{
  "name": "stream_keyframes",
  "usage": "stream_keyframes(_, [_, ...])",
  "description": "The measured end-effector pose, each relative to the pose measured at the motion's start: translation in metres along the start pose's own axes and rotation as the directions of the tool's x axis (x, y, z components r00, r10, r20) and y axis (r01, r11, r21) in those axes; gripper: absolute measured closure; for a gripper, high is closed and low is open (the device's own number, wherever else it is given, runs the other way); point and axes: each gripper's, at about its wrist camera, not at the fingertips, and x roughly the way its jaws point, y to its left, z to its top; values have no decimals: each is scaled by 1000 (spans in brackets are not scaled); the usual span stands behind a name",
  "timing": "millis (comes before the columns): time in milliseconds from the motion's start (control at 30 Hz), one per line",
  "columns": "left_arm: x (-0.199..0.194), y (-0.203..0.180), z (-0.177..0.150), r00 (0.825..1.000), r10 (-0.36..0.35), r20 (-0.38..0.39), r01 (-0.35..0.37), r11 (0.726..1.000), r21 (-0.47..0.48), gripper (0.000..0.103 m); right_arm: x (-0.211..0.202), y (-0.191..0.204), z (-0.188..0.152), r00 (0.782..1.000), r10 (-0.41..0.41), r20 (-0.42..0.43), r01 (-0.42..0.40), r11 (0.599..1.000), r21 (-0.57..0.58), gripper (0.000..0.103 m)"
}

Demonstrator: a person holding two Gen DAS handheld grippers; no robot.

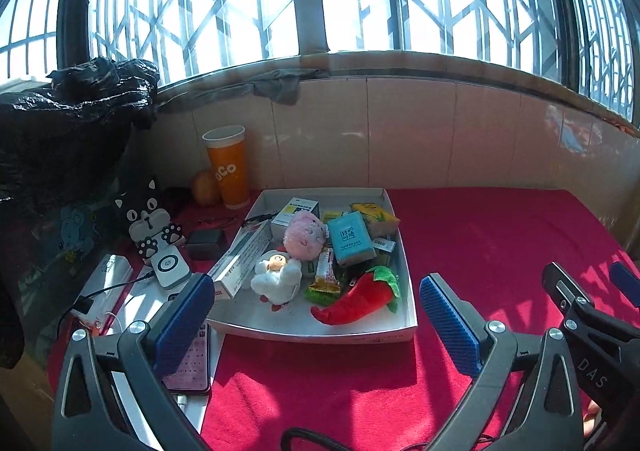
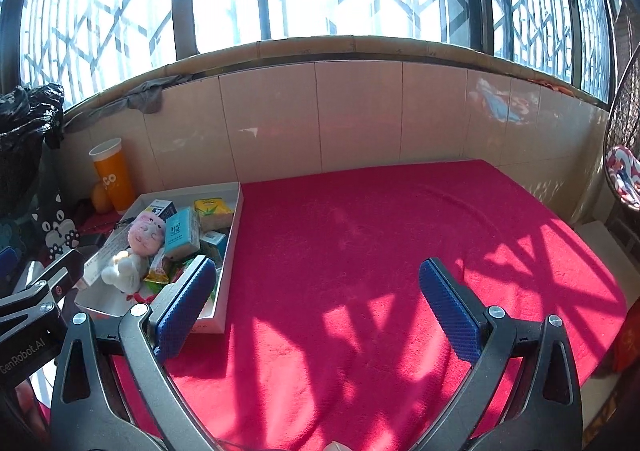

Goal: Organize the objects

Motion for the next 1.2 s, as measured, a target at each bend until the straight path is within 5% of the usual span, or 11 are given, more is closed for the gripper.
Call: stream_keyframes(1200, [7,-2,-6,999,-29,-28,28,1000,-9,0,2,1,-3,1000,0,-14,-1,1000,-27,1])
